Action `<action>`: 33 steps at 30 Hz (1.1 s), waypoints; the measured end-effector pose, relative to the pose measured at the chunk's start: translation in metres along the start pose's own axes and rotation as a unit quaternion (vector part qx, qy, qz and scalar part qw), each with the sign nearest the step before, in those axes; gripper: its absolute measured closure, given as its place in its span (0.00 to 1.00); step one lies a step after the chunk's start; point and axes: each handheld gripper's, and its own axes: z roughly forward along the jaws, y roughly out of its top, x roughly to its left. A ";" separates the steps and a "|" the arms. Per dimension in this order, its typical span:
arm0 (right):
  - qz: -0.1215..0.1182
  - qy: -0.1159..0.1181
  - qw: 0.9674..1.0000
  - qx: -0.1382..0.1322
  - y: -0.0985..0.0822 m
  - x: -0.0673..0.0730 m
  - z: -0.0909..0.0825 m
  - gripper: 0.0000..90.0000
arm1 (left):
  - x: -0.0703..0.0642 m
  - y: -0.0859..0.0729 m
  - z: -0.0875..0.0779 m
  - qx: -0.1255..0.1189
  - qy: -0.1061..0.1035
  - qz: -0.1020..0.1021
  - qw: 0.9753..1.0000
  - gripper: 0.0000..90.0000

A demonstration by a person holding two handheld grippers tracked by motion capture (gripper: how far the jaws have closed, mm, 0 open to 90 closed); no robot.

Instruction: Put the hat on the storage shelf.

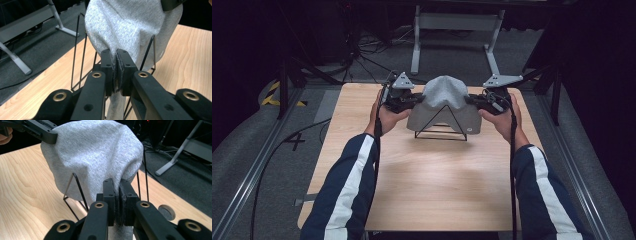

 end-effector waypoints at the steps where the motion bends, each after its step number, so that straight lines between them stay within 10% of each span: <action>1: 0.002 0.003 1.000 0.000 -0.002 0.000 0.001 0.94 | 0.000 -0.003 0.001 0.000 0.000 -0.001 1.000 0.94; 33: 0.040 0.014 0.997 0.059 -0.071 0.002 0.047 0.94 | -0.010 -0.057 0.050 0.079 -0.002 -0.001 0.997 0.94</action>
